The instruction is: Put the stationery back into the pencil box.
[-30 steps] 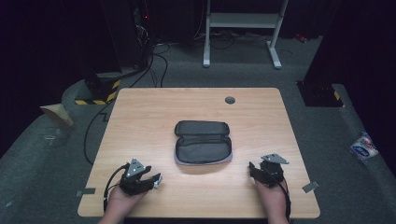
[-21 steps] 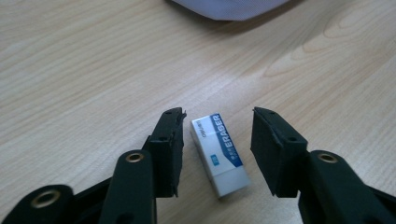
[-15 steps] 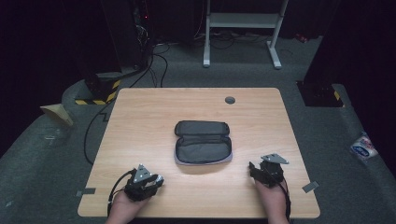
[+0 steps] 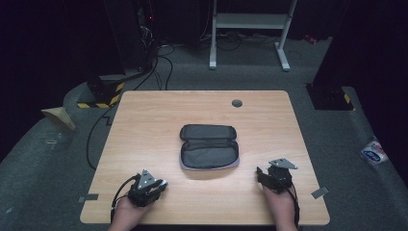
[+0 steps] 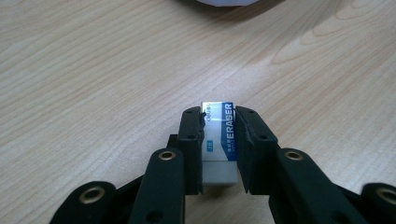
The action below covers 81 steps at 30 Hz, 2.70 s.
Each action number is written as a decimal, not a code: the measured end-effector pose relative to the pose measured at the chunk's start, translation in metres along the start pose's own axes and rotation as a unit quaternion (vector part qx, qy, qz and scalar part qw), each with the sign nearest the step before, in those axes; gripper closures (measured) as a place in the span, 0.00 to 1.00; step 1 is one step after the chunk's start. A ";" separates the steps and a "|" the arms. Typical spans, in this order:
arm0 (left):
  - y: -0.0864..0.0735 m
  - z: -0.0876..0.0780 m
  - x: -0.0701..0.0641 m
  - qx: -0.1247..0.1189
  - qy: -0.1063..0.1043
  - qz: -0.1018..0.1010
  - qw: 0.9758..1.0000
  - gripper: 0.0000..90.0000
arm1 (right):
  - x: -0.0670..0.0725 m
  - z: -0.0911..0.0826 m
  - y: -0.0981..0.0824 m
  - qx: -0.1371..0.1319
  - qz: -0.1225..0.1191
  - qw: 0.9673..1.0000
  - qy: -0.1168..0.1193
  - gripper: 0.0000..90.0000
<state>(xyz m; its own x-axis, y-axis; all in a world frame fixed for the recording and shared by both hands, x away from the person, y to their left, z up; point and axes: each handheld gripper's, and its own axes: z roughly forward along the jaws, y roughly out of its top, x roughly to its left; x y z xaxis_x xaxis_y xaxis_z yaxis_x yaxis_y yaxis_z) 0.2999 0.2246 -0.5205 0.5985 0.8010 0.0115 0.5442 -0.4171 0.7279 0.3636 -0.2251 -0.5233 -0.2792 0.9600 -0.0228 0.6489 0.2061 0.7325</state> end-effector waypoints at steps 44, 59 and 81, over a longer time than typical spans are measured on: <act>0.012 -0.004 0.017 -0.052 0.018 -0.031 0.998 0.81 | -0.001 0.001 0.000 0.001 -0.002 1.000 0.007 0.38; 0.029 -0.016 0.015 -0.075 0.020 -0.031 0.997 0.81 | -0.001 0.002 0.001 0.002 -0.002 1.000 0.007 0.35; 0.065 -0.020 0.011 -0.102 0.014 -0.022 0.994 0.81 | -0.001 0.001 0.001 0.002 -0.002 1.000 0.007 0.36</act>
<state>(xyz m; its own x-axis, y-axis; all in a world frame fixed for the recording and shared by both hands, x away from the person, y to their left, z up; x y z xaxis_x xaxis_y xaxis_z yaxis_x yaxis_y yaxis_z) 0.3305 0.2146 -0.4592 0.5585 0.8295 -0.0053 0.4372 -0.2890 0.8517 0.3652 -0.2258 -0.5235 -0.2913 0.9565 -0.0164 0.6509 0.2107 0.7293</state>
